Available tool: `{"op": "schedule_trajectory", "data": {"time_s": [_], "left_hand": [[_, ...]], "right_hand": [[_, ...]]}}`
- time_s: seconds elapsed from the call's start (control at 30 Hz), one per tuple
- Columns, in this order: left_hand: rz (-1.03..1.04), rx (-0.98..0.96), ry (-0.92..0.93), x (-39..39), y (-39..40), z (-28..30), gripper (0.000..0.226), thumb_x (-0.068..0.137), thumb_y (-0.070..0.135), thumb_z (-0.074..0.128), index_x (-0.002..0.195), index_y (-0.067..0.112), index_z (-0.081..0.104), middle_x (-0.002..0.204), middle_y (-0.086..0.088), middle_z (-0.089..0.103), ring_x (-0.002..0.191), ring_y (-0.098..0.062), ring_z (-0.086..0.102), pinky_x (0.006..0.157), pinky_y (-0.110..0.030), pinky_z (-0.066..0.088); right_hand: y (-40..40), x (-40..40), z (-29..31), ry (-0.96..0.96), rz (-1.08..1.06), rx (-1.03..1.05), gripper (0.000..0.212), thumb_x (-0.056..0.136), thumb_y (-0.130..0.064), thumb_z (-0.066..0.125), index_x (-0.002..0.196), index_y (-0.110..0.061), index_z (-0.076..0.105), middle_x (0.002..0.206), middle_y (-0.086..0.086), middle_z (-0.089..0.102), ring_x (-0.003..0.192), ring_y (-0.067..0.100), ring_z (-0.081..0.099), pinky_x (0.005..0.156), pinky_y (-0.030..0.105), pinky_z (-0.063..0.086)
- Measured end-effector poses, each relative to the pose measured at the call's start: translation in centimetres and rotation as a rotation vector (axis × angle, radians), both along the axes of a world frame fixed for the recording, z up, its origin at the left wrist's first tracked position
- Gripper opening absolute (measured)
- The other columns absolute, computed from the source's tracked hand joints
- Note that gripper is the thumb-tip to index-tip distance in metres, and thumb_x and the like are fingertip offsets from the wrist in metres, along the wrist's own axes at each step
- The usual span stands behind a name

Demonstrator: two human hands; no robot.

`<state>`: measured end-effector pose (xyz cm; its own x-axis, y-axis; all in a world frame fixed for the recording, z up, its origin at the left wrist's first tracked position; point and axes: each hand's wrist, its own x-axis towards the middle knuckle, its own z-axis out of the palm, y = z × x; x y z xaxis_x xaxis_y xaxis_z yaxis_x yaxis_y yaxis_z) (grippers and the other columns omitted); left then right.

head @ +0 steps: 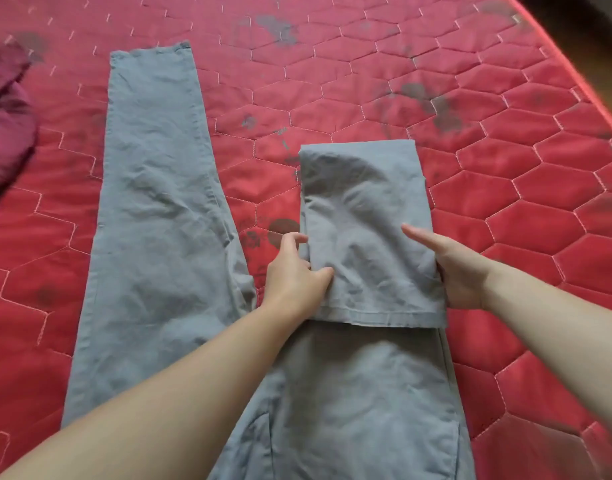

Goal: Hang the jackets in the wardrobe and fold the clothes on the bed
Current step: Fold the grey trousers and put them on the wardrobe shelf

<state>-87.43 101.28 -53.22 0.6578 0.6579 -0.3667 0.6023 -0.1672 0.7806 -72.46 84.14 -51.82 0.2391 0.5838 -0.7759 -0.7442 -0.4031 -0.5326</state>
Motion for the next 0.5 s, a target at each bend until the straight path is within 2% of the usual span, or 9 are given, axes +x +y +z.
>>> {"op": "schedule_trajectory", "data": {"time_s": [0.07,0.13,0.17,0.2,0.23,0.3,0.37,0.43,0.5], "left_hand": [[-0.075,-0.067,-0.114,0.8,0.2,0.8,0.041,0.079,0.02,0.07,0.112,0.036,0.052,0.083,0.003,0.063,0.071,-0.011,0.059,0.065,-0.025,0.048],[-0.167,-0.284,-0.265,1.1,1.0,1.9,0.038,0.078,0.014,0.068,0.106,0.038,0.06,0.09,-0.003,0.069,0.07,-0.016,0.061,0.07,-0.036,0.055],[-0.211,-0.422,-0.306,1.2,1.6,2.2,0.037,0.076,0.013,0.066,0.103,0.039,0.065,0.086,-0.006,0.068,0.068,-0.018,0.06,0.064,-0.035,0.055],[-0.253,-0.531,-0.32,1.3,2.3,2.4,0.036,0.076,0.011,0.064,0.1,0.038,0.068,0.078,-0.006,0.064,0.065,-0.019,0.057,0.055,-0.029,0.052],[-0.291,-0.61,-0.316,1.2,3.0,2.4,0.036,0.076,0.009,0.062,0.099,0.035,0.07,0.069,-0.004,0.056,0.058,-0.015,0.053,0.048,-0.022,0.046],[-0.306,-0.746,-0.273,1.0,4.5,1.6,0.036,0.081,-0.002,0.058,0.099,0.026,0.072,0.057,0.003,0.044,0.045,-0.006,0.044,0.041,-0.014,0.04],[-0.297,-0.804,-0.168,0.9,5.6,-0.1,0.037,0.086,-0.008,0.054,0.101,0.02,0.071,0.054,-0.002,0.039,0.04,-0.01,0.035,0.039,-0.015,0.031],[-0.31,-0.749,-0.073,0.8,5.8,-1.6,0.037,0.086,-0.007,0.054,0.1,0.022,0.072,0.066,-0.012,0.037,0.056,-0.027,0.026,0.053,-0.028,0.018],[-0.313,-0.753,-0.07,0.9,5.8,-2.2,0.037,0.083,-0.005,0.058,0.1,0.024,0.072,0.08,-0.013,0.044,0.07,-0.03,0.032,0.057,-0.031,0.025]], "right_hand": [[1.5,2.0,0.1,0.071,-0.073,0.15,0.07,0.077,-0.065,0.055,0.124,-0.014,0.066,0.123,0.012,0.066,0.112,0.028,0.064,0.09,0.041,0.055],[3.2,3.9,0.1,0.145,-0.143,0.293,0.076,0.076,-0.075,0.048,0.126,-0.021,0.064,0.134,0.011,0.059,0.121,0.03,0.058,0.094,0.044,0.052],[4.1,4.9,0.0,0.155,-0.186,0.326,0.072,0.075,-0.078,0.045,0.124,-0.029,0.063,0.137,0.009,0.056,0.121,0.029,0.058,0.094,0.044,0.052],[5.1,5.9,-0.1,0.146,-0.233,0.34,0.068,0.075,-0.08,0.043,0.127,-0.039,0.057,0.141,0.007,0.052,0.122,0.028,0.057,0.093,0.042,0.053],[6.0,7.0,-0.3,0.122,-0.27,0.333,0.074,0.076,-0.081,0.04,0.137,-0.041,0.047,0.143,0.008,0.051,0.124,0.027,0.056,0.092,0.042,0.053],[7.7,9.1,-0.8,0.045,-0.227,0.282,0.084,0.079,-0.079,0.037,0.14,-0.024,0.05,0.137,0.011,0.057,0.122,0.028,0.058,0.09,0.041,0.054],[9.5,11.0,-1.0,-0.085,-0.143,0.172,0.073,0.084,-0.071,0.041,0.124,-0.015,0.065,0.125,0.01,0.066,0.114,0.026,0.064,0.087,0.037,0.053],[11.3,12.3,-1.0,-0.237,-0.05,-0.018,0.051,0.091,-0.056,0.049,0.097,-0.013,0.076,0.102,0.006,0.075,0.091,0.02,0.072,0.071,0.029,0.057],[13.2,13.6,-0.6,-0.349,0.025,-0.125,0.04,0.095,-0.037,0.052,0.074,-0.013,0.075,0.078,0.003,0.075,0.066,0.016,0.072,0.054,0.025,0.056]]}}
